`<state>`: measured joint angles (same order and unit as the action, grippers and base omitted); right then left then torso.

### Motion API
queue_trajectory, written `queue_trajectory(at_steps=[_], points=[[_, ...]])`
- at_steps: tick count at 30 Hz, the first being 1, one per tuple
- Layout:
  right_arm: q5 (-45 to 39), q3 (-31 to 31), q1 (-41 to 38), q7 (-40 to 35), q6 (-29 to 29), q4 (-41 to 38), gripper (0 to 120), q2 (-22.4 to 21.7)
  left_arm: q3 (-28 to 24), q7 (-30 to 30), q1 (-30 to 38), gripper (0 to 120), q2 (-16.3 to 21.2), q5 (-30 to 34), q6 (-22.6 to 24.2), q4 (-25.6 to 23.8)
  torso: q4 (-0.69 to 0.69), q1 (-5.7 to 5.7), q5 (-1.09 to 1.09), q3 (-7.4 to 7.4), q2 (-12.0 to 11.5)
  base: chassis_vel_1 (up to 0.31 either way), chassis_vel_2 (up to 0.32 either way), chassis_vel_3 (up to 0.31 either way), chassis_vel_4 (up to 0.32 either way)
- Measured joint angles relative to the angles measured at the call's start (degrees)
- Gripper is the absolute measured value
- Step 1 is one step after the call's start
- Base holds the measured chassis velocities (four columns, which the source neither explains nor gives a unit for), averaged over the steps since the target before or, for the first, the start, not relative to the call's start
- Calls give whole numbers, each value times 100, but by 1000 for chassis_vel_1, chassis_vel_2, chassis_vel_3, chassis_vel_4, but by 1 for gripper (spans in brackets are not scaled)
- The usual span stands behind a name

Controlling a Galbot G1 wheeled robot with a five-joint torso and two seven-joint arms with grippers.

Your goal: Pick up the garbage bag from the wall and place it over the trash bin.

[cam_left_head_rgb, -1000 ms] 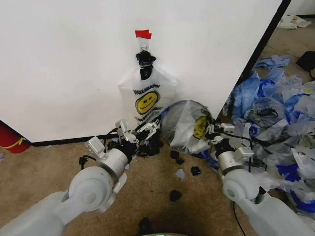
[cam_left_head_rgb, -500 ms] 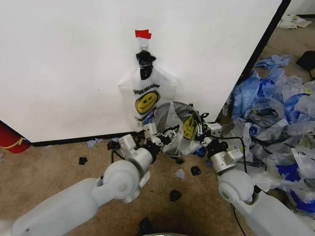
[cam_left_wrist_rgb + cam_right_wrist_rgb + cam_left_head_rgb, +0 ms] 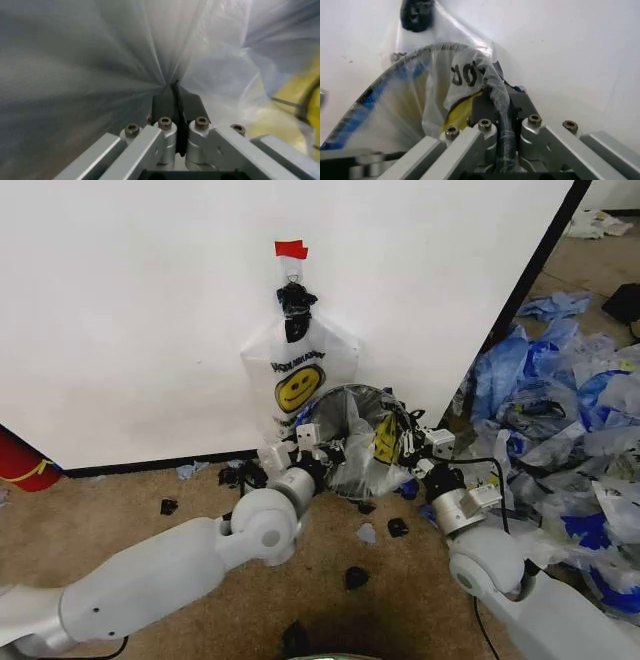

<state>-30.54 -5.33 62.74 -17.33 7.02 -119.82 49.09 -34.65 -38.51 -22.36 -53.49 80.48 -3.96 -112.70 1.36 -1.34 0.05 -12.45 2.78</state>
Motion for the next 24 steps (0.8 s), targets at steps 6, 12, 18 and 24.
queue_trajectory(at_steps=[6, 12, 18, 24], points=[[-36, -64, 115, 55, -4, -200, 0, -155, -98, -5, 99, 0, -76, -53, -32, 275, 0, 0, 0, 0, 0, 0, 0, 0, 0], [-27, -78, 186, 60, -6, -279, 0, -226, -169, -29, 114, 0, -123, -83, -49, 364, -1, 0, 0, 0, 0, 0, 0, 0, 0], [-22, -61, 206, 61, -6, -242, 0, -218, -147, -67, 21, 0, -65, -60, -61, 155, 0, 0, 1, 0, 0, 0, 0, 0, 0], [-21, 4, 175, 40, -7, -135, 0, -162, -54, 156, -62, 0, 93, 109, -114, -186, 0, 0, 1, 0, 0, 0, 0, 0, 0]])
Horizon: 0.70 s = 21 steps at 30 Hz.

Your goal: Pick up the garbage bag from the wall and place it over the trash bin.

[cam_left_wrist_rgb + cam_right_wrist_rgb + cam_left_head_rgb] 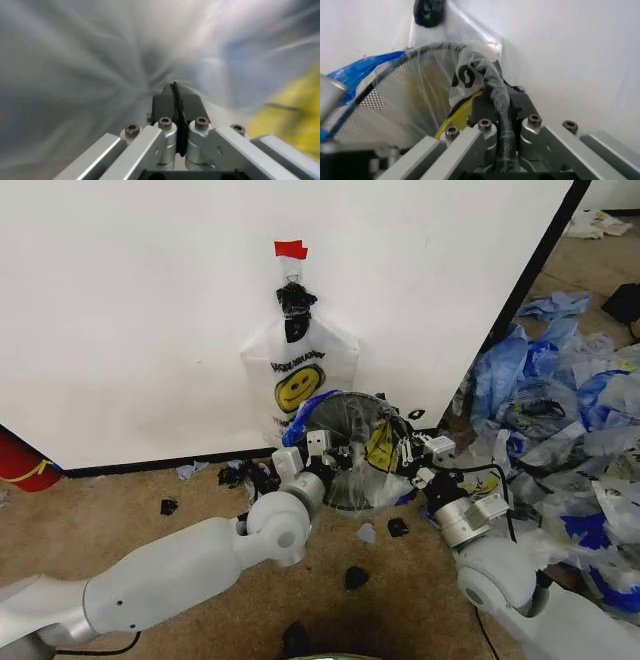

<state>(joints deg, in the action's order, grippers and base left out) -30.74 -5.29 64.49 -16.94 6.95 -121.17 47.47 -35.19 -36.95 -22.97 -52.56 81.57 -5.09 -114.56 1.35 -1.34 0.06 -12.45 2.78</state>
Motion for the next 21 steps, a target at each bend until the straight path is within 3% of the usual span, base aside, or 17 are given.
queue_trajectory(at_steps=[6, 7, 10, 13, 14, 18, 19, 21], points=[[-129, 127, -165, -159, -44, 252, 0, 180, 146, 419, -191, 0, 164, 169, -64, -505, 0, 0, -1, 0, 0, 0, 0, 0, 0], [-239, 133, -228, -222, -54, 371, 0, 251, 285, 586, -417, 9, 306, 182, -65, -784, 0, 0, -1, 0, 0, 0, 0, 0, 0], [-346, 118, -293, -279, -64, 477, 0, 307, 531, 698, -653, 20, 423, 184, -74, -1074, 0, 0, 0, 0, 0, 0, 0, 0, 0], [-415, 94, -317, -304, -67, 522, 0, 331, 732, 726, -781, 16, 489, 193, -84, -1230, 0, 0, 0, 0, 0, 0, 0, 0, 0], [-484, 56, -324, -310, -67, 553, 0, 354, 964, 732, -903, 14, 578, 211, -97, -1356, 0, 0, 0, 0, 0, 0, 0, 0, 0], [-590, -144, -249, -230, 4, 600, 0, 420, 1903, 850, -1272, 32, 989, 230, -108, -1526, -1, 0, 0, 0, 0, 0, 0, 0, 0], [-590, -144, -249, -230, 4, 600, 0, 420, 1903, 850, -1272, 32, 989, 230, -108, -1526, -1, 0, 0, 0, 0, 0, 0, 0, 0], [-628, -250, -187, -135, 55, 597, 0, 466, 2408, 938, -1440, 40, 1128, 260, -121, -1473, 0, 0, 0, 1, 0, 0, 0, 0, 0]])
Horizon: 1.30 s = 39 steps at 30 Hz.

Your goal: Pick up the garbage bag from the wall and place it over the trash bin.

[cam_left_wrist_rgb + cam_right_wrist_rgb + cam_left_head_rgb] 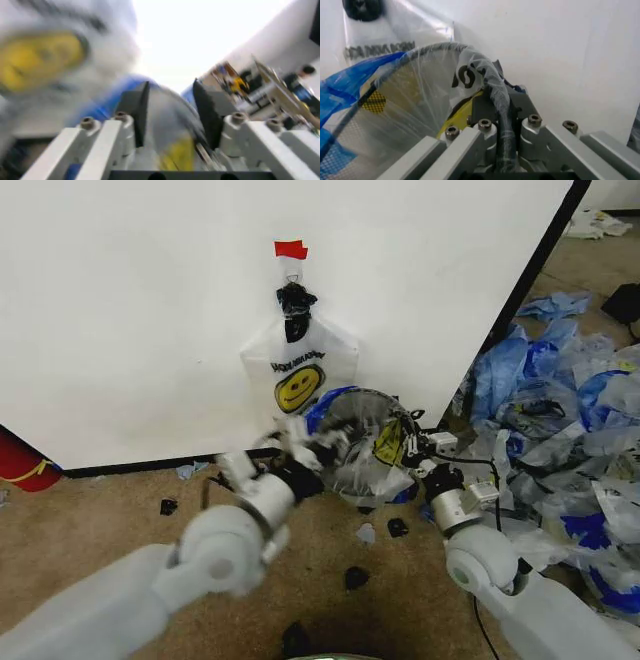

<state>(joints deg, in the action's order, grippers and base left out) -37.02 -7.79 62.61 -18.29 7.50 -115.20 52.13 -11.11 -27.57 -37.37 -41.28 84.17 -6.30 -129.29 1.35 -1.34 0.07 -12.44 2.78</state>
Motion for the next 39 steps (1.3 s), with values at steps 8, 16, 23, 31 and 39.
queue_trajectory(at_steps=[8, 16, 23, 31, 39], points=[[-81, -263, 151, 138, 47, -138, 0, 102, 533, 972, -622, 69, 98, -355, -118, 348, 1, 0, -1, -1, 0, 0, 0, 0, 0], [-85, -385, 284, 110, -28, -323, 0, 28, 347, 1295, -782, 97, -79, -876, -252, 465, 0, 0, -1, 0, 0, 0, 0, 0, 0], [-83, -410, 365, 111, -53, -415, 0, -2, 134, 1406, -612, 100, -137, -1072, -331, 575, 1, 0, -1, -1, 0, 0, 0, 0, 0], [-79, -393, 342, 107, -83, -440, 0, 9, -169, 1485, -473, 100, -201, -1107, -363, 759, 0, 0, -1, 0, 0, 0, 0, 0, 0], [-53, -350, 331, 123, -86, -441, 0, 51, -430, 1282, -223, 100, -404, -1153, -406, 1219, 0, 0, 0, -1, 0, 0, 0, 0, 0]])
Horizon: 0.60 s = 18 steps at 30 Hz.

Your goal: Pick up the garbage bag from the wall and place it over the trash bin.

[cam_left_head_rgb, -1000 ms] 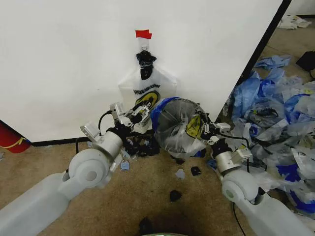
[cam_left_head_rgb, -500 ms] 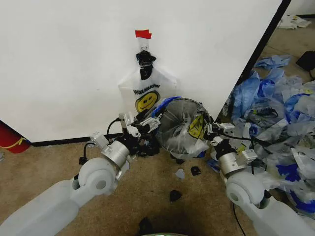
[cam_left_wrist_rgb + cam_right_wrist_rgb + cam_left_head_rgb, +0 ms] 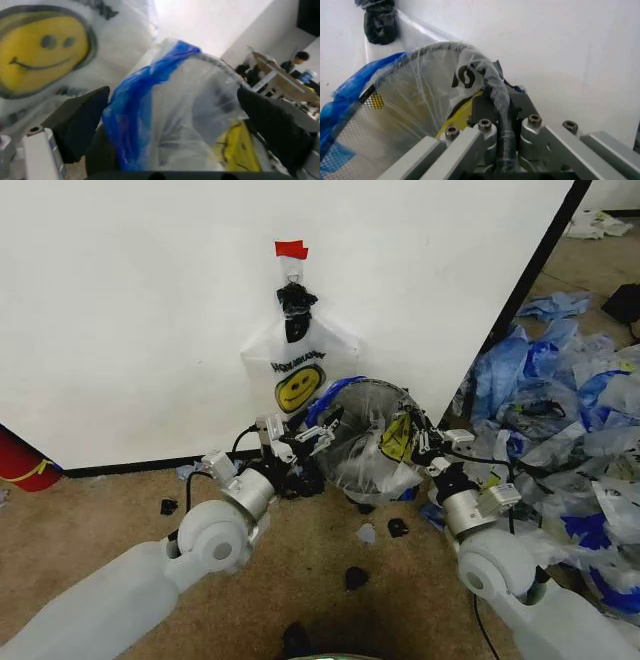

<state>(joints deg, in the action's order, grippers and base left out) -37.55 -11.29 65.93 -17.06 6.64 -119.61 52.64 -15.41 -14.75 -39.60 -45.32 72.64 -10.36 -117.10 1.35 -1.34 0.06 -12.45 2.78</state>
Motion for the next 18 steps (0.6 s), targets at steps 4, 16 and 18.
queue_trajectory(at_steps=[4, 16, 18], points=[[21, 37, -14, 15, 4, 35, 0, 40, -14, -58, 14, 100, -33, -36, -26, 101, 0, 0, -1, 0, 0, 0, 0, 0, 0], [110, 185, -93, 49, 41, 162, 0, 147, -28, -365, 76, 97, -139, 127, -95, 171, 0, 0, -1, 0, 0, 0, 0, 0, 0], [117, 188, -92, 56, 46, 171, 0, 155, -8, -388, 76, 93, -136, 151, -102, 168, 0, 0, -1, 0, 0, 0, 0, 0, 0]])
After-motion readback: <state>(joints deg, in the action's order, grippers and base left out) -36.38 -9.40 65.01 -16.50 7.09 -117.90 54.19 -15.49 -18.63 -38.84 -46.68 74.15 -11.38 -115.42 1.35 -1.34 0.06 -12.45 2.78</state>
